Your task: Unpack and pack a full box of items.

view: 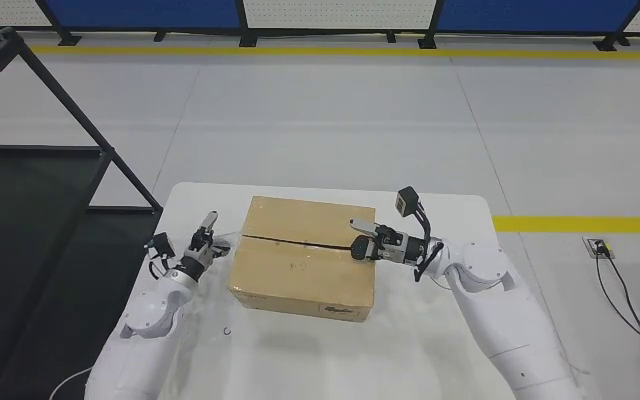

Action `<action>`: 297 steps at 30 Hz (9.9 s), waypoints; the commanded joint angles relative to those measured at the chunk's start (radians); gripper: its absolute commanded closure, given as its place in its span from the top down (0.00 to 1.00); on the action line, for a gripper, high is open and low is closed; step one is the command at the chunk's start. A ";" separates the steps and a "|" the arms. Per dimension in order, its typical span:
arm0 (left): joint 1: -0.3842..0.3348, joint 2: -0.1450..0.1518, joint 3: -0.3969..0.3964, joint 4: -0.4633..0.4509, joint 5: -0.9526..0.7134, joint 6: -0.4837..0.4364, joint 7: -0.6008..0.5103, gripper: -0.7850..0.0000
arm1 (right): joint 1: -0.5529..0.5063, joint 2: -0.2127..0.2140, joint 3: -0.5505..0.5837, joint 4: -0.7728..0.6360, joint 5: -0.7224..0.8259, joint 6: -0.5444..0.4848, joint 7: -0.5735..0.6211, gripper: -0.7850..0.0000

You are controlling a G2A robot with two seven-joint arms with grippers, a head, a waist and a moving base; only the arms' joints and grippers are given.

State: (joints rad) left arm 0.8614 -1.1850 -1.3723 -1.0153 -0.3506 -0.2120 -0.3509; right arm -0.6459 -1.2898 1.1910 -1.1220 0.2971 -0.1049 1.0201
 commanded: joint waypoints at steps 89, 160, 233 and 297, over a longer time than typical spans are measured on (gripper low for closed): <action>0.207 0.027 -0.322 -0.384 -0.133 0.071 -0.053 1.00 | -0.064 0.028 0.002 -0.088 0.009 0.019 -0.058 1.00; -0.048 0.022 -0.130 -0.042 -0.111 0.137 -0.119 1.00 | -0.069 0.049 -0.011 -0.104 0.029 0.022 -0.065 1.00; -0.022 -0.018 -0.165 -0.051 -0.381 -0.163 -0.160 1.00 | -0.117 0.075 -0.003 -0.162 0.036 0.015 -0.075 1.00; 0.092 -0.036 0.086 -0.689 0.397 0.068 0.091 1.00 | -0.138 0.087 0.035 -0.163 0.077 0.039 -0.170 1.00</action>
State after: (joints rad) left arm 0.9568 -1.2196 -1.2968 -1.7057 0.0380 -0.1464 -0.2568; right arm -0.7821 -1.2035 1.2246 -1.2843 0.3726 -0.0652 0.8506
